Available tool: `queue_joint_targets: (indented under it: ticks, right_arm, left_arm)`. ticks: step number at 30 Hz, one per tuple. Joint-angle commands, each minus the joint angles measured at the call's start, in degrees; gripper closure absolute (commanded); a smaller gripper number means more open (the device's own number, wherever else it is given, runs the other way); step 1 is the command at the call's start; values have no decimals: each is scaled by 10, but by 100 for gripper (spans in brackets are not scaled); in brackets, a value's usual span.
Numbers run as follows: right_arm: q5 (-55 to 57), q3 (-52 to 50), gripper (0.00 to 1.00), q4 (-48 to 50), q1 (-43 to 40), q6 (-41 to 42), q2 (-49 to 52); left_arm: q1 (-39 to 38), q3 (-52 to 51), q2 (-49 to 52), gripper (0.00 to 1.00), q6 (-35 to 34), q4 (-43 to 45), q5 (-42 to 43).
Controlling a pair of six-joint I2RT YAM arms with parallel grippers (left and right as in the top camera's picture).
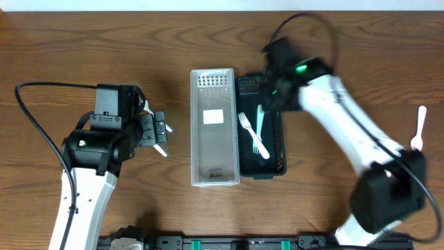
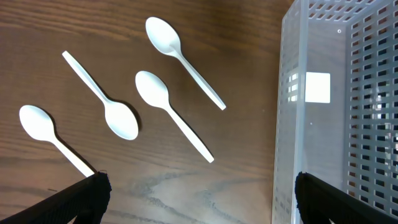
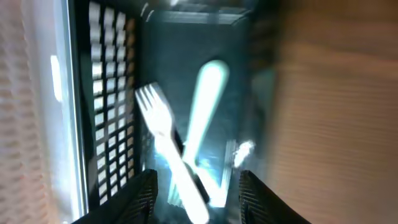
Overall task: Pack container
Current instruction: 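Place the white fork into the black basket and release, then grasp the second white fork with the right gripper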
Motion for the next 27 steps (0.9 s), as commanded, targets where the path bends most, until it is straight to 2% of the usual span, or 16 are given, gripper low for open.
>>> queue_joint_targets:
  ticks: [1, 4, 7, 10, 13, 15, 21, 27]
  right_arm:
    - [38, 36, 53, -25, -97, 9, -94]
    - [38, 36, 53, -56, -198, 17, -137]
    - [38, 36, 38, -95, -303, 12, -151]
    - [38, 26, 27, -121, -396, -29, -149]
    - [38, -10, 16, -118, -468, -78, -149]
    - [37, -48, 12, -99, -505, -90, -148]
    - [36, -193, 4, 1, -568, -93, -147]
    - [36, -322, 3, 131, -575, -119, -147]
  left_arm:
    - [2, 1, 0, 4, -3, 0, 1]
    - [2, 1, 0, 4, -3, 0, 1]
    - [2, 1, 0, 4, -3, 0, 1]
    - [2, 1, 0, 4, -3, 0, 1]
    - [2, 1, 0, 4, -3, 0, 1]
    - [2, 1, 0, 4, -3, 0, 1]
    - [2, 1, 0, 3, -3, 0, 1]
    - [2, 1, 0, 4, -3, 0, 1]
